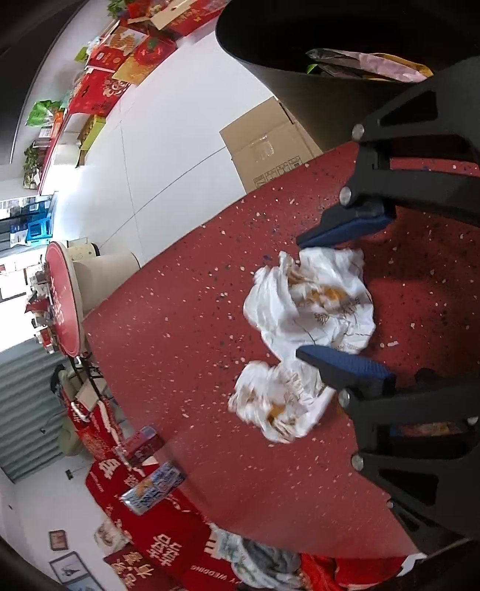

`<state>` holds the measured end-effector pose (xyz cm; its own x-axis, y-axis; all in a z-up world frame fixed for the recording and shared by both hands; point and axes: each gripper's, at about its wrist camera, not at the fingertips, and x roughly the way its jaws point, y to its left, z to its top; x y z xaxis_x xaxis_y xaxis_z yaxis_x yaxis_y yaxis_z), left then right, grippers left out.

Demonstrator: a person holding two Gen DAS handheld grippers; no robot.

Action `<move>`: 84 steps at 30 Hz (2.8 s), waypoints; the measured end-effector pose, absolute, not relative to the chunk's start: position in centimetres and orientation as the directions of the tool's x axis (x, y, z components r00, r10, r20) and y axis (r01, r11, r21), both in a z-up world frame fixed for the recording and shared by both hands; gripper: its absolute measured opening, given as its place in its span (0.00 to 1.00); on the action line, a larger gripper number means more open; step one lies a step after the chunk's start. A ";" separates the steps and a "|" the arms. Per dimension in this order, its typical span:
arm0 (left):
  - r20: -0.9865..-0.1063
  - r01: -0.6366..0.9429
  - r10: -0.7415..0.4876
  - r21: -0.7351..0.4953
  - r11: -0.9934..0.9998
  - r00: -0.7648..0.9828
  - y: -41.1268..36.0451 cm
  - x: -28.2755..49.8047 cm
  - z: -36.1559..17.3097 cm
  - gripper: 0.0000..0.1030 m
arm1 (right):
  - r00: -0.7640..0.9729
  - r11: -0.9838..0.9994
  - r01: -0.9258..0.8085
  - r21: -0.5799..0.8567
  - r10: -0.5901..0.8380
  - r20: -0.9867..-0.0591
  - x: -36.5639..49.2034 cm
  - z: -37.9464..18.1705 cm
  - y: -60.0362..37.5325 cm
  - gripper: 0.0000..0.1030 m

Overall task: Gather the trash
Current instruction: 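Grasp the clear wrapper with the left tool while the right tool grasps the crumpled white paper, then carry the clear wrapper and crumpled paper over the black bin, then open both tools to drop the wrapper and paper into the bin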

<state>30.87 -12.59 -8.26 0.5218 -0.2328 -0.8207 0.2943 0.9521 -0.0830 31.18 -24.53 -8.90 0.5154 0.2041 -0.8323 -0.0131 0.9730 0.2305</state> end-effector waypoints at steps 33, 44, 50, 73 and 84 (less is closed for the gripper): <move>-0.703 0.377 -0.356 -0.134 0.916 0.616 -11.5 25.8 -1.1 1.00 | 0.753 0.936 -0.033 0.350 0.254 -0.607 20.5 2.2 -31.1 0.12; -0.687 0.493 -0.422 -0.106 0.864 0.592 -19.2 25.0 0.7 1.00 | 0.802 0.921 0.060 0.385 0.185 -0.568 16.1 2.9 -37.6 0.12; -0.686 0.555 -0.464 -0.104 0.825 0.561 -23.9 25.5 1.3 1.00 | 0.801 0.911 0.128 0.391 0.137 -0.582 14.7 1.7 -41.0 0.12; -0.724 0.628 -0.431 0.005 0.778 0.539 -35.7 28.0 -1.3 1.00 | 0.730 0.877 0.249 0.410 0.109 -0.674 14.0 -4.1 -46.8 0.13; -0.709 0.587 -0.411 0.005 0.810 0.573 -33.6 28.7 -0.8 1.00 | 0.697 0.868 0.259 0.424 0.135 -0.704 16.0 -5.6 -46.9 0.18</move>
<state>28.71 -33.63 -0.82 0.5733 -0.4107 -0.7090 0.5867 0.8098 0.0053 15.97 -46.93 -5.62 0.6973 0.1353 -0.7039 0.2591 0.8680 0.4235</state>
